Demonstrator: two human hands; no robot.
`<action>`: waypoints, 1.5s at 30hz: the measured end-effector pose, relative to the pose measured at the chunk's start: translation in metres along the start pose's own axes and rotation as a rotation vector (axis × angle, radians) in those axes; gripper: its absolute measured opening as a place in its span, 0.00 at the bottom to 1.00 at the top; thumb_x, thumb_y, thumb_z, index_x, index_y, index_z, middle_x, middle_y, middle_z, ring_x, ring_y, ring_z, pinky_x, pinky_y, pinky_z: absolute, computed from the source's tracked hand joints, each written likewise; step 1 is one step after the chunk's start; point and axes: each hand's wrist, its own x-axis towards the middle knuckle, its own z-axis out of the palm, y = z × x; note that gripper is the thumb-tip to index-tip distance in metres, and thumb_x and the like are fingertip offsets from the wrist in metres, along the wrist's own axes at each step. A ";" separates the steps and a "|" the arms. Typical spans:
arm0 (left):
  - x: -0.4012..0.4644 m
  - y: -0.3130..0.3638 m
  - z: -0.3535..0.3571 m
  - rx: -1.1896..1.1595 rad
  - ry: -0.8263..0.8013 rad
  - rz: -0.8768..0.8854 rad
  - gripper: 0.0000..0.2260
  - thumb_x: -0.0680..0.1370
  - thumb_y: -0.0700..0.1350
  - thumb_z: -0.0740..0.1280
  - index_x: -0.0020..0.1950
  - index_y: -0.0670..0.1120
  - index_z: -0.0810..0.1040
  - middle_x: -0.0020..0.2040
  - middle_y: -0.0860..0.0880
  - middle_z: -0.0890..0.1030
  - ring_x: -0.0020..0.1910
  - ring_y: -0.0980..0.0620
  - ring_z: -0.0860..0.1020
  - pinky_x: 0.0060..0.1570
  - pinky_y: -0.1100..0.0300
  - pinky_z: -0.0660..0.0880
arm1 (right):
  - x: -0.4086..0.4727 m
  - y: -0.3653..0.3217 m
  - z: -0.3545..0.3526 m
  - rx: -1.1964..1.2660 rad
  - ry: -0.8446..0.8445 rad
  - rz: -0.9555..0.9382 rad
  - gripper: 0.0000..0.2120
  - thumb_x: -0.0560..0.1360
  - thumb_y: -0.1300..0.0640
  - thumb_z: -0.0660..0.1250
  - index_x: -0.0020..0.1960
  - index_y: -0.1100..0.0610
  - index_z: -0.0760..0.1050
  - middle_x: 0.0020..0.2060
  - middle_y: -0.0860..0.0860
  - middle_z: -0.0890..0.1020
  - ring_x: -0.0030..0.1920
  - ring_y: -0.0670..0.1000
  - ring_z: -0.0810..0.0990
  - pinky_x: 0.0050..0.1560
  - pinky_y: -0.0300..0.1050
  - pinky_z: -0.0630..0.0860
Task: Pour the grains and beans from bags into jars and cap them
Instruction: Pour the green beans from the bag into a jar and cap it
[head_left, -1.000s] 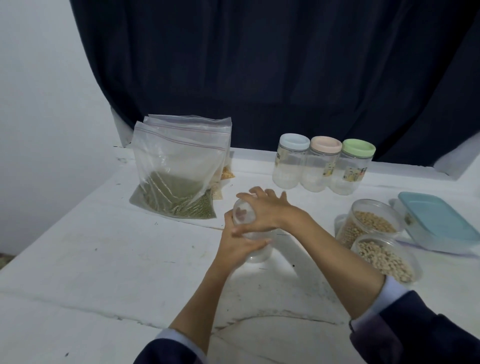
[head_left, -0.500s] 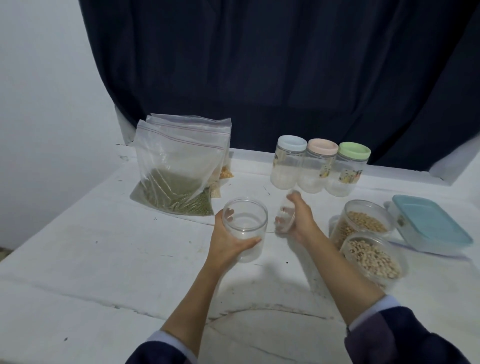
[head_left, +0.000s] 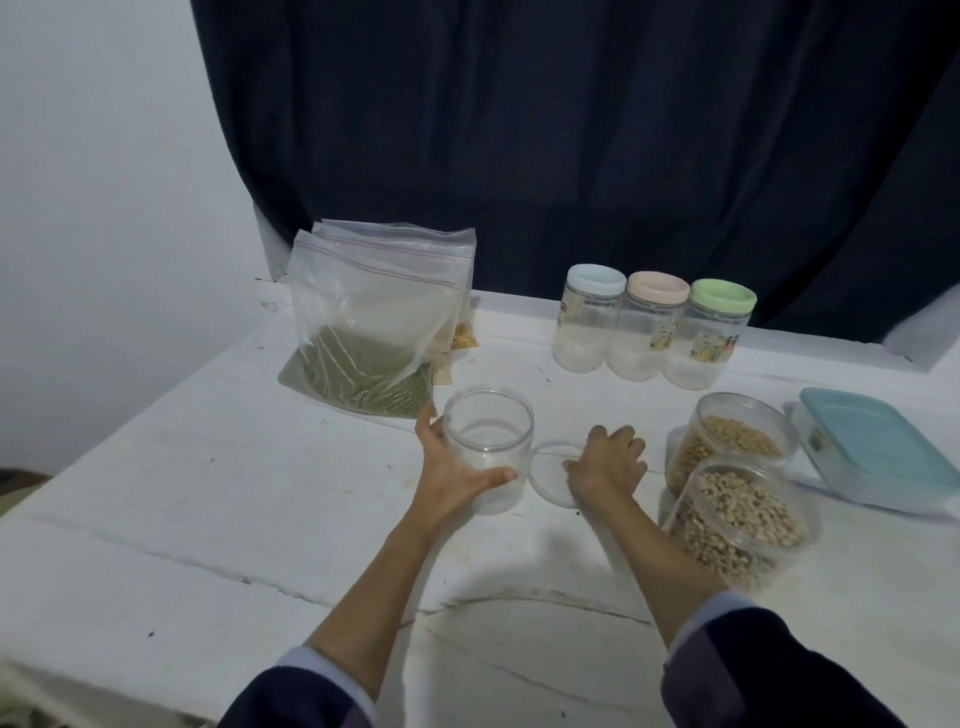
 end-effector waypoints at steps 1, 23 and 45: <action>-0.001 -0.002 -0.003 0.007 -0.019 0.005 0.73 0.40 0.65 0.78 0.75 0.48 0.41 0.69 0.52 0.57 0.69 0.54 0.61 0.59 0.72 0.63 | 0.004 -0.005 -0.003 -0.056 -0.003 -0.015 0.25 0.74 0.48 0.69 0.66 0.56 0.67 0.65 0.57 0.66 0.66 0.58 0.64 0.62 0.50 0.66; 0.166 0.037 -0.194 0.184 0.196 -0.008 0.07 0.81 0.44 0.61 0.44 0.45 0.74 0.42 0.44 0.81 0.37 0.49 0.77 0.35 0.64 0.72 | 0.066 -0.311 -0.078 -0.055 0.185 -0.618 0.27 0.76 0.54 0.67 0.71 0.58 0.62 0.67 0.55 0.71 0.67 0.56 0.69 0.69 0.58 0.58; 0.206 0.128 -0.192 -0.046 0.192 0.106 0.17 0.77 0.33 0.55 0.29 0.44 0.63 0.26 0.47 0.65 0.24 0.54 0.63 0.21 0.67 0.62 | 0.017 -0.333 -0.144 0.516 -0.377 -0.686 0.14 0.75 0.63 0.63 0.30 0.60 0.71 0.27 0.56 0.75 0.28 0.52 0.75 0.25 0.37 0.72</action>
